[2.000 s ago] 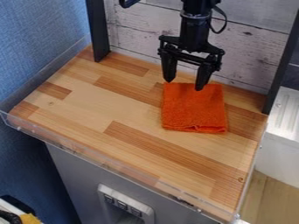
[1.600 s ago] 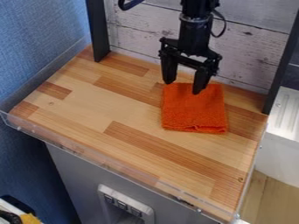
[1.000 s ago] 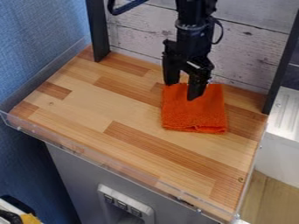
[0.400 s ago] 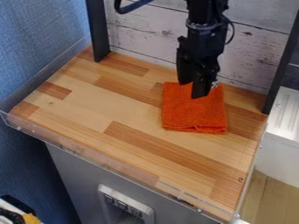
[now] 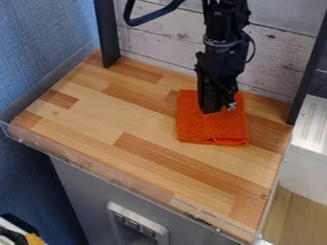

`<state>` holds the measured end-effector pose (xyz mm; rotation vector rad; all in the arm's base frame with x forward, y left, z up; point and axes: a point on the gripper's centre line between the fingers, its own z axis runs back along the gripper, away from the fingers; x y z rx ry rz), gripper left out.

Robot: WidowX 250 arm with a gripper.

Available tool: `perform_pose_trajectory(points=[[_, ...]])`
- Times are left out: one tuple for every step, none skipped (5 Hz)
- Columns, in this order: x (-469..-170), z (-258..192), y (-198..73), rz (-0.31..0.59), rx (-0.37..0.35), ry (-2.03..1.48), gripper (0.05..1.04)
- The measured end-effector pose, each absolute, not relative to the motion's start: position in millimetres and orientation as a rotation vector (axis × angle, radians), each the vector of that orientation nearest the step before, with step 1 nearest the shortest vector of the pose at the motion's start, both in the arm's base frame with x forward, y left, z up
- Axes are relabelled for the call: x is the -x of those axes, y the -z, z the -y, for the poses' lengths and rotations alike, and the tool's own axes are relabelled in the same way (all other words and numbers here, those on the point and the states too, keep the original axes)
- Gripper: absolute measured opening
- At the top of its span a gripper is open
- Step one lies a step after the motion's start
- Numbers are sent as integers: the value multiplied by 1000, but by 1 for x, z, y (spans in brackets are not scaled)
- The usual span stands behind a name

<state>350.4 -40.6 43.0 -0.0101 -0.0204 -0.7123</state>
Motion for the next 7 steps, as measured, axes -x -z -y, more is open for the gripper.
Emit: perform_pose_trajectory(points=[[-350,41,-43,20,13,726,66],[-355,42,-46,27,14,739,62],[-358,42,-43,12,20,730,62],[-356,42,-45,-3,24,726,62],[-357,40,-45,-5,17,725,62],[-356,34,-42,-4,4,718,61],[-352,30,-30,-20,0,701,59]])
